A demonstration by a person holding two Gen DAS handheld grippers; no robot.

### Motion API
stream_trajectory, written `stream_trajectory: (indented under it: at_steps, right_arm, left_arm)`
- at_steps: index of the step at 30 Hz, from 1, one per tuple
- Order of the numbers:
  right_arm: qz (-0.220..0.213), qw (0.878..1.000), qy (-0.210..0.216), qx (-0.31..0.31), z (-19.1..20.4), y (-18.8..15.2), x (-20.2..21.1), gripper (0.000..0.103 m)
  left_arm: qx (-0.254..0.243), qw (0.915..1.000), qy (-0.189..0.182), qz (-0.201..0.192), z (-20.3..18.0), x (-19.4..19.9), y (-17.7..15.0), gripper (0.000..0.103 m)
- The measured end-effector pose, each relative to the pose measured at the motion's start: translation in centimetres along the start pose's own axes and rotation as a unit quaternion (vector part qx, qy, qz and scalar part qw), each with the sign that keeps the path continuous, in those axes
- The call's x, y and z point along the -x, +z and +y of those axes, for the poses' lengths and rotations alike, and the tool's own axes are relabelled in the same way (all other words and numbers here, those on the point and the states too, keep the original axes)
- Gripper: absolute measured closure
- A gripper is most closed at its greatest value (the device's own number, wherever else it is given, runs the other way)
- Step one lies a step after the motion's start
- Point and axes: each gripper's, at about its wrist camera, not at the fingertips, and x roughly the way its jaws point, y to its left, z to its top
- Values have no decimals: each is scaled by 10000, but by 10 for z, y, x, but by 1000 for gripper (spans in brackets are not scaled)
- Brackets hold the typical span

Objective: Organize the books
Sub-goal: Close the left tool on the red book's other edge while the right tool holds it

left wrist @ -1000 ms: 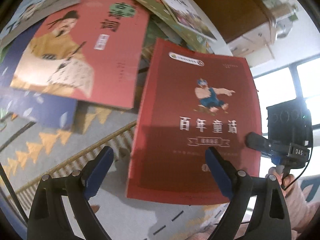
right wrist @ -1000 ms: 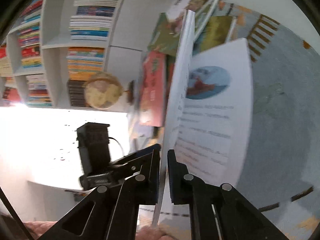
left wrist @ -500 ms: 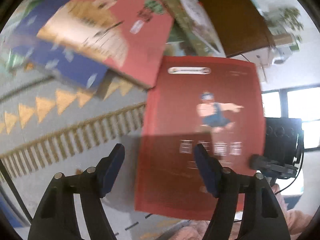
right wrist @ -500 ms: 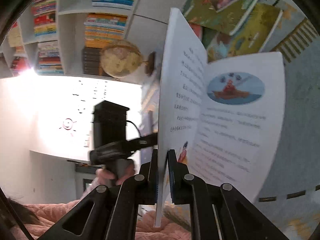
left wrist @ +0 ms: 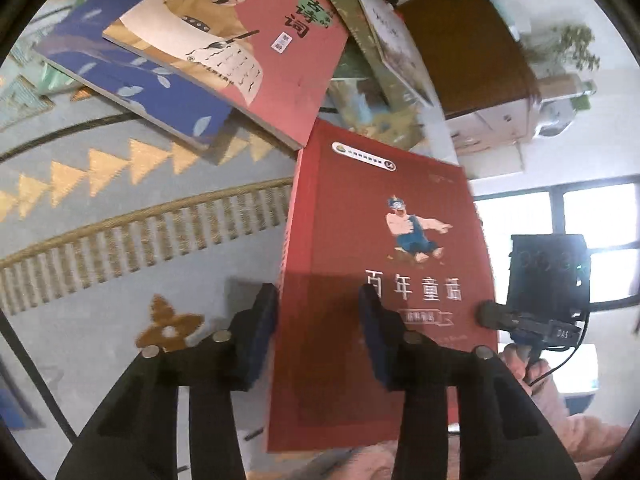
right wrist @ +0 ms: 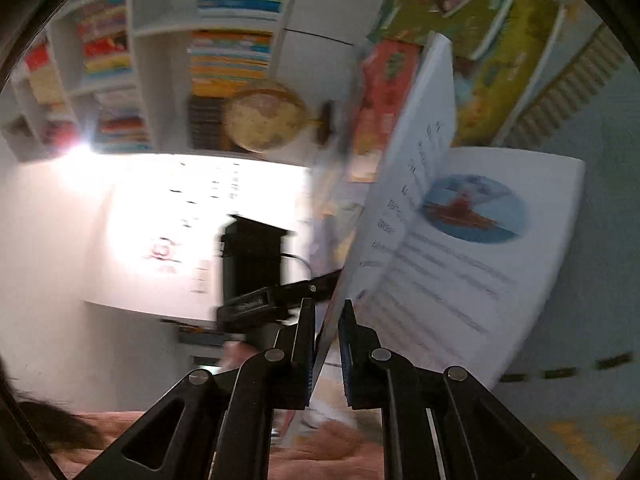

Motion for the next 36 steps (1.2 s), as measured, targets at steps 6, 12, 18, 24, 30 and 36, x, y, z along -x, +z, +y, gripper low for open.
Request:
stream_trajectory:
  at_steps: [6, 12, 18, 24, 30, 36]
  right_arm:
    - [117, 9945, -1016, 217, 3, -9, -7, 92]
    - [57, 9882, -1409, 596, 14, -16, -4, 92]
    - [-131, 9821, -1484, 1155, 40, -21, 13, 92]
    - [-134, 9741, -1463, 1720, 72, -15, 6, 92]
    - [78, 9686, -1260, 2144, 99, -1, -21, 92]
    - [385, 9613, -879, 2583, 135, 18, -70, 92]
  left_arm:
    - [-156, 9998, -47, 62, -14, 0, 3, 66]
    - [-703, 9973, 205, -9, -46, 11, -5, 66]
    - [-1127, 9928, 400, -10, -66, 24, -13, 66]
    - [-1104, 9917, 567, -328, -64, 48, -16, 64]
    - [-824, 9911, 691, -788, -44, 85, -20, 64]
    - [-422, 9864, 972, -1257, -11, 126, -30, 64]
